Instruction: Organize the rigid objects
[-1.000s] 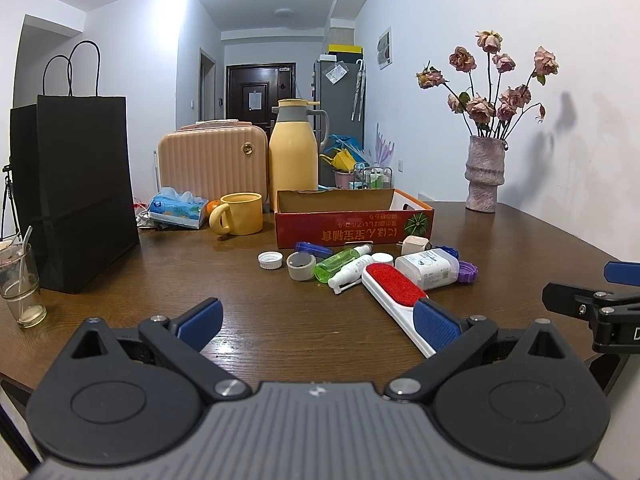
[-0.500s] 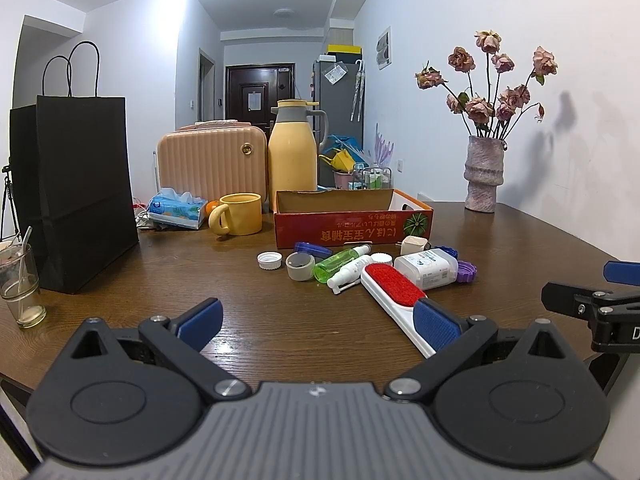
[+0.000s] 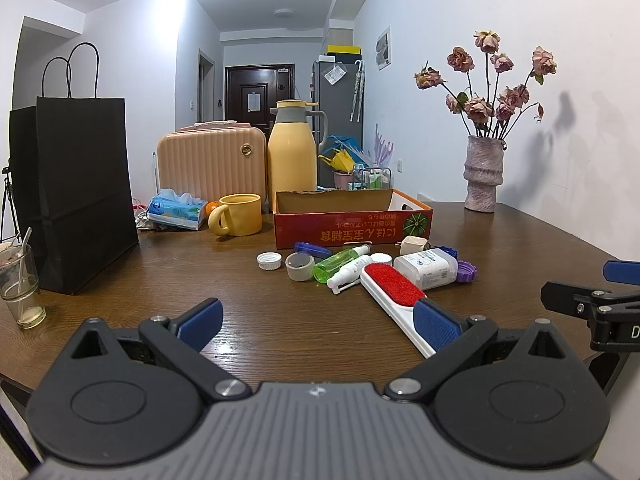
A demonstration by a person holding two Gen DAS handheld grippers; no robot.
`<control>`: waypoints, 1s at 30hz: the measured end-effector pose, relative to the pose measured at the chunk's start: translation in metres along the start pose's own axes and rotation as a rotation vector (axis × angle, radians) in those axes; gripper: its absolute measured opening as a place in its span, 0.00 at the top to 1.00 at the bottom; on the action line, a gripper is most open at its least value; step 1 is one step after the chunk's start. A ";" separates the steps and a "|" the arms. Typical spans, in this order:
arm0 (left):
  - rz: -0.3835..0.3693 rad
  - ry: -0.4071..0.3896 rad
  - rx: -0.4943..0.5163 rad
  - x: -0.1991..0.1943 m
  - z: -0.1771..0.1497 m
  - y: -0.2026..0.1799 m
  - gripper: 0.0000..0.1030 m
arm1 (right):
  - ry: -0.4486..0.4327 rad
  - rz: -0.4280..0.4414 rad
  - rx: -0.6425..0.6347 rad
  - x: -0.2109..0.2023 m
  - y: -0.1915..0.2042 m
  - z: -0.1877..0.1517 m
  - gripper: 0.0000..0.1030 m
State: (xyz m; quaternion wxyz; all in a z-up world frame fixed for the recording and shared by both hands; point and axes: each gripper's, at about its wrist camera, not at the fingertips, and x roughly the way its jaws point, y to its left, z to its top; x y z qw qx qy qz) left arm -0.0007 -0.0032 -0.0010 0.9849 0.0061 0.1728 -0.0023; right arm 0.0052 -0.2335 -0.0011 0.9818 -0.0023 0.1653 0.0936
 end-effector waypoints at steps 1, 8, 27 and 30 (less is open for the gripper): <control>0.000 0.000 -0.001 0.000 0.000 0.000 0.00 | 0.000 0.000 0.000 0.000 0.000 0.000 0.00; 0.000 0.000 -0.001 0.000 0.000 0.000 0.00 | -0.001 0.000 0.000 0.000 0.001 0.000 0.00; 0.003 0.027 -0.007 0.009 -0.001 0.002 0.00 | 0.017 -0.011 -0.005 0.009 -0.003 -0.002 0.00; 0.009 0.025 -0.008 0.011 -0.001 0.002 0.00 | 0.019 -0.009 -0.006 0.013 -0.004 -0.001 0.00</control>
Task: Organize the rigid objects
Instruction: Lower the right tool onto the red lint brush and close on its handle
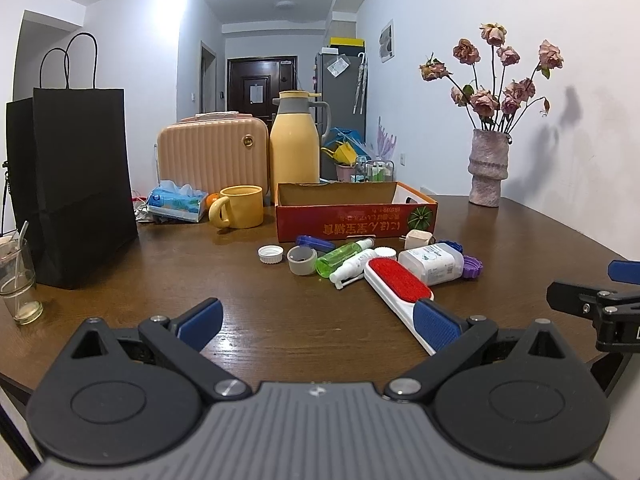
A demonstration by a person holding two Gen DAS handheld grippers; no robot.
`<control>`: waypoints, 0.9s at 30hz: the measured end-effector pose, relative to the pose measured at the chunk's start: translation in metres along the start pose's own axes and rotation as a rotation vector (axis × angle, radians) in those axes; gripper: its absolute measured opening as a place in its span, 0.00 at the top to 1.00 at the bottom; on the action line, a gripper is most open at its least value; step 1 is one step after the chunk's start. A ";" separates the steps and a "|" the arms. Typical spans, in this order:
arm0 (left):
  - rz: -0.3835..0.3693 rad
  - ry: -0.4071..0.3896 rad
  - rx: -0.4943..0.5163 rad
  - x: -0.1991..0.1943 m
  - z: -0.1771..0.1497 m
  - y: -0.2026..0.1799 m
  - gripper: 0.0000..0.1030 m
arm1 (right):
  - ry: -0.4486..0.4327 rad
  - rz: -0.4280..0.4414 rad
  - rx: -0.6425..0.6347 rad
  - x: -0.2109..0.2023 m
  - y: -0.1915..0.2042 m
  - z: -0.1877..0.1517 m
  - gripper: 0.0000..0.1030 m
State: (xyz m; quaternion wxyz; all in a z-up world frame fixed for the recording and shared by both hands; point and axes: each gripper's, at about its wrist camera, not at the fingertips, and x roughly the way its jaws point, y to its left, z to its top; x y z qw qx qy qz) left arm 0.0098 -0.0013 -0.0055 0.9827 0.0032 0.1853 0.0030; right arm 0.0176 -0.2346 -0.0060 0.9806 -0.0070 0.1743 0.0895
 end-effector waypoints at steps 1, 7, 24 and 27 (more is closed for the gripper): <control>0.003 0.000 0.000 0.002 0.001 0.000 0.00 | 0.000 0.001 0.000 0.001 0.000 0.001 0.00; 0.012 -0.003 0.006 0.016 0.006 0.002 0.00 | 0.008 0.012 -0.008 0.013 0.000 0.002 0.00; 0.061 0.030 0.032 0.077 0.020 0.007 0.00 | 0.051 0.026 -0.020 0.078 0.004 0.017 0.00; 0.065 0.042 0.034 0.086 0.021 0.007 0.00 | 0.061 0.033 -0.025 0.089 0.006 0.020 0.00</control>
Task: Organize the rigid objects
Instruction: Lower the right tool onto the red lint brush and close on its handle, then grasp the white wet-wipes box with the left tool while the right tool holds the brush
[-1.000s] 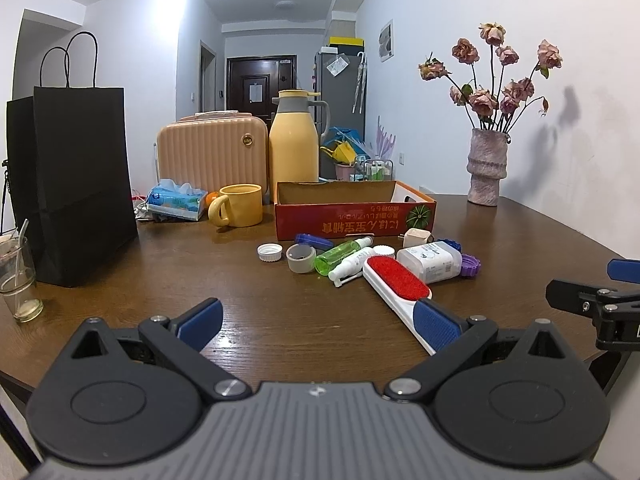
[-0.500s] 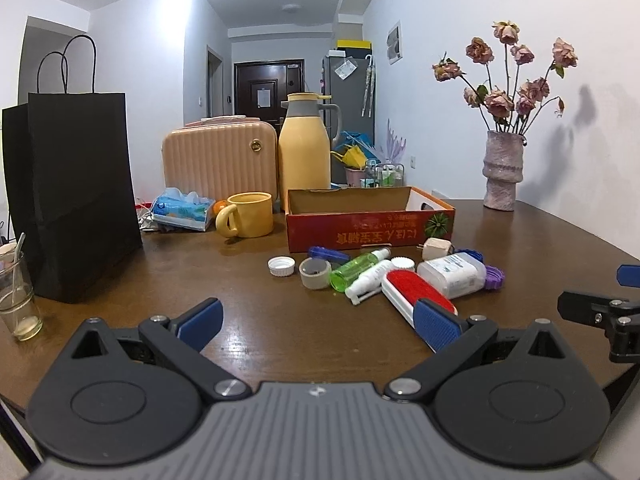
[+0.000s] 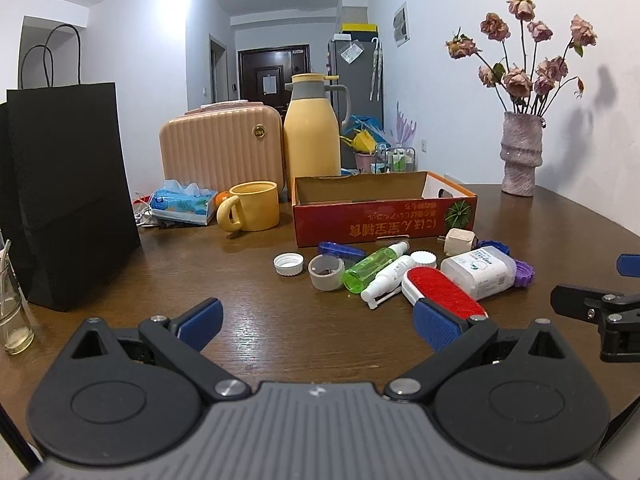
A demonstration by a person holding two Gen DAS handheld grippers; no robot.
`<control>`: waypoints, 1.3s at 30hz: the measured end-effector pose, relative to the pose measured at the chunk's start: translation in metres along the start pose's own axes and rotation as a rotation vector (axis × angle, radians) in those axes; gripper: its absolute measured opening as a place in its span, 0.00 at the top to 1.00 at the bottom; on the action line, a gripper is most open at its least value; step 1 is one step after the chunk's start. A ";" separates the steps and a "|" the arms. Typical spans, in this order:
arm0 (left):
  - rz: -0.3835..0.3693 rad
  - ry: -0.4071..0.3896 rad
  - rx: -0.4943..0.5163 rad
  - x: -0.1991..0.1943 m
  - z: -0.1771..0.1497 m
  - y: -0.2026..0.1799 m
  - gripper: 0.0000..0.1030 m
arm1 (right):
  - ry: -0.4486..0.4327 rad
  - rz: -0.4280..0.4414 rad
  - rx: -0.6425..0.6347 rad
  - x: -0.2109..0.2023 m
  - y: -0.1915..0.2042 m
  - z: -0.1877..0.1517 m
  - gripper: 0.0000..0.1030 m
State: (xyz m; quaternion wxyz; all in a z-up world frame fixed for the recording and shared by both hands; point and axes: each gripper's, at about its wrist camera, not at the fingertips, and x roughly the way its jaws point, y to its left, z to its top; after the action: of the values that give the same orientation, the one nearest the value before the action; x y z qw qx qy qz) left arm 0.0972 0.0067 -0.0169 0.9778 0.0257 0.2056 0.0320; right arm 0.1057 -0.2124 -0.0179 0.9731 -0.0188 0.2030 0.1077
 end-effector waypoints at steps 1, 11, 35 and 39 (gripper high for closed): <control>0.000 0.003 -0.001 0.003 0.000 0.001 0.00 | 0.005 0.004 -0.001 0.004 0.000 0.001 0.00; 0.026 0.054 -0.035 0.039 0.002 0.016 0.00 | 0.077 0.031 0.000 0.054 0.007 0.006 0.00; 0.030 0.154 -0.083 0.095 -0.007 0.041 0.00 | 0.303 0.114 -0.025 0.154 0.024 -0.003 0.45; 0.026 0.159 -0.086 0.099 -0.007 0.042 0.00 | 0.321 0.127 -0.066 0.158 0.029 -0.003 0.46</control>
State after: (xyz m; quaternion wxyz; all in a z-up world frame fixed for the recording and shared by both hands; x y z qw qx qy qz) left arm 0.1823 0.0560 -0.0599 0.9581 -0.0161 0.2806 0.0554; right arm 0.2396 -0.1527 -0.0834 0.9182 -0.0547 0.3529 0.1713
